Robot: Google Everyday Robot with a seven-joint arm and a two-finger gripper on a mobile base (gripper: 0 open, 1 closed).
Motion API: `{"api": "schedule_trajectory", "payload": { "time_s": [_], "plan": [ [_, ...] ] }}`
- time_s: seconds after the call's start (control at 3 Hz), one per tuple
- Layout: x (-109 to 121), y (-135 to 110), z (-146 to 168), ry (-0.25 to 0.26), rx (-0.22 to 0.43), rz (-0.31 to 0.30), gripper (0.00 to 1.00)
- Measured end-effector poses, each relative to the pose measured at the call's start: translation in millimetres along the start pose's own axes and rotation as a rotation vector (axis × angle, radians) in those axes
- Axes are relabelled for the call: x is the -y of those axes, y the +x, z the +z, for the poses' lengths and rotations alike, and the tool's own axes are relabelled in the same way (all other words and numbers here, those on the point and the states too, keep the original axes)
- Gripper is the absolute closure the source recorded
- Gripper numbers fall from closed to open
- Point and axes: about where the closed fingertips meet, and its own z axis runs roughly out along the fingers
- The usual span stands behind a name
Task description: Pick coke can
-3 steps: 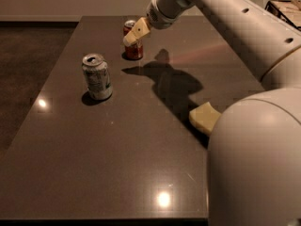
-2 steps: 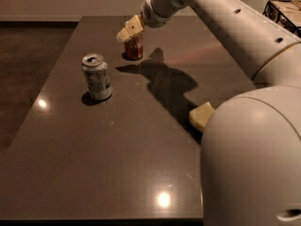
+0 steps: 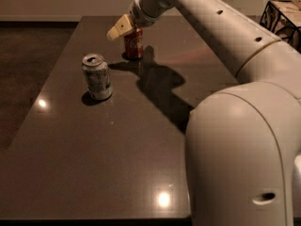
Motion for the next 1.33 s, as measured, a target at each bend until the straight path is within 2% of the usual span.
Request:
{"api": "schedule_trajectory", "payload": {
  "time_s": [0.33,0.67,1.0,1.33],
  "plan": [
    [1,3,9,0.001,-0.026,-0.005,0.18],
    [5,8,9,-0.005,-0.042,-0.016,0.41],
    [9,8,-7,-0.025,-0.03,-0.035,0.65],
    [10,-2,-47,-0.061,0.016,-0.086,0.88]
  ]
}}
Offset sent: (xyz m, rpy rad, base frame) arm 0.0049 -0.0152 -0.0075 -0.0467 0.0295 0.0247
